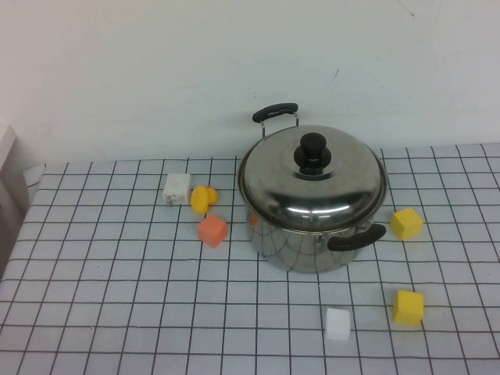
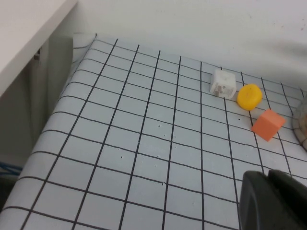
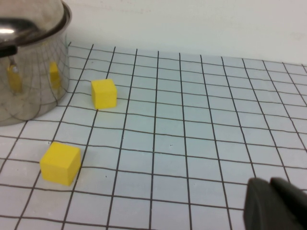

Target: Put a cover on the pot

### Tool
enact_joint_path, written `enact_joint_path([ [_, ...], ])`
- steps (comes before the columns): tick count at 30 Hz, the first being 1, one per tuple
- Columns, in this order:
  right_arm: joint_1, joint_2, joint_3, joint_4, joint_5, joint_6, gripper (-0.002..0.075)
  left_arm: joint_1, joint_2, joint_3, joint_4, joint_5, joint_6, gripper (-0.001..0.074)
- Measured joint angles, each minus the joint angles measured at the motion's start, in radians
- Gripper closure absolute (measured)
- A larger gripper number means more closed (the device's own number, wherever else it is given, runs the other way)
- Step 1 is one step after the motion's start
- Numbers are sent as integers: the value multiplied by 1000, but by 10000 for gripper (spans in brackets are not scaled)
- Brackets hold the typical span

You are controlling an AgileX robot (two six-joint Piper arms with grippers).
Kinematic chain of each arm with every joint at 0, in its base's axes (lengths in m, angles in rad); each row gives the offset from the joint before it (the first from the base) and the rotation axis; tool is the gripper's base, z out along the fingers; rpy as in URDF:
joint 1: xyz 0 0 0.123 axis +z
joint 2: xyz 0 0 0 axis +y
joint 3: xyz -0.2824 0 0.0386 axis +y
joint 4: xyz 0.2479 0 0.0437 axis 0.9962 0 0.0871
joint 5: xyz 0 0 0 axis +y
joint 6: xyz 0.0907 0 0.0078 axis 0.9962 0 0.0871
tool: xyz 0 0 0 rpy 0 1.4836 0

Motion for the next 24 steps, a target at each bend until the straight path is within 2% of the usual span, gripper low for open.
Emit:
enact_joint_path([
  [17, 0, 0, 0, 0, 0, 0, 717, 0, 0, 0, -4, 0, 193, 736],
  [24, 0, 0, 0, 0, 0, 0, 717, -115, 0, 0, -4, 0, 194, 736],
])
